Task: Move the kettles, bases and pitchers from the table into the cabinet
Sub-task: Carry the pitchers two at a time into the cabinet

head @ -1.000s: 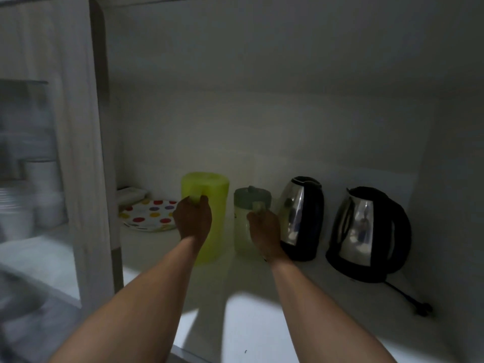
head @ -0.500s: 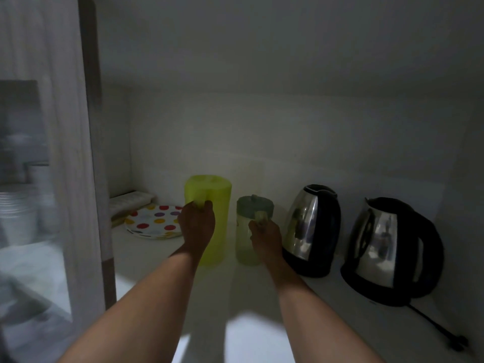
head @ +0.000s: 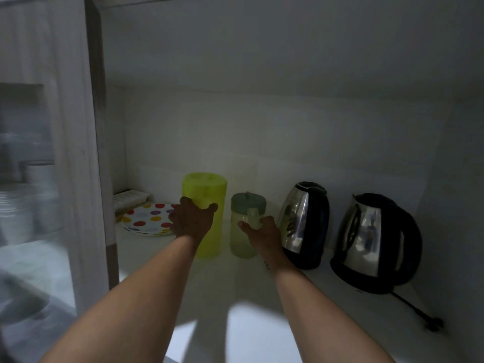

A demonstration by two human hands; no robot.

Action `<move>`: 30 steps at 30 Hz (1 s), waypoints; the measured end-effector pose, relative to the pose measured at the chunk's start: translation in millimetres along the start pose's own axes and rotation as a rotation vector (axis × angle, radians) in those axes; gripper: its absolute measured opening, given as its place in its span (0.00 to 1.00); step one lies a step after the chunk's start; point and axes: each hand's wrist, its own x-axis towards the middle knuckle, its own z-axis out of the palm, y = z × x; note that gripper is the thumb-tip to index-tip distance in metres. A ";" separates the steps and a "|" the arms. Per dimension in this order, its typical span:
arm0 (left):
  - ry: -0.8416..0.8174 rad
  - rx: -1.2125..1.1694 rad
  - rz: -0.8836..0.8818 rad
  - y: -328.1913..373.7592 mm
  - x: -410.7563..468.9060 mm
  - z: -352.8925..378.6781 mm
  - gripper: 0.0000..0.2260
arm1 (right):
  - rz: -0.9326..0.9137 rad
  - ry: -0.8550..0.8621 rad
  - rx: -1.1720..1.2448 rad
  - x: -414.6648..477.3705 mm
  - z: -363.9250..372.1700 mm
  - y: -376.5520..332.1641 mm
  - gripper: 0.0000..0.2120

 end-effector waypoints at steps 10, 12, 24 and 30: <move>0.018 0.120 0.226 3.1 -63.3 -65.4 0.34 | -0.089 0.100 -0.251 -81.2 -53.6 -51.8 0.28; 0.036 0.203 0.311 4.2 -77.7 -85.1 0.32 | -0.112 0.106 -0.329 -98.2 -62.1 -65.0 0.27; 0.108 0.241 0.701 -68.2 -134.3 -268.3 0.15 | -0.316 0.050 -0.485 -256.0 -32.3 -154.7 0.28; 0.161 0.435 0.641 -135.0 -126.1 -364.8 0.23 | -0.444 -0.038 -0.484 -320.5 31.7 -206.2 0.31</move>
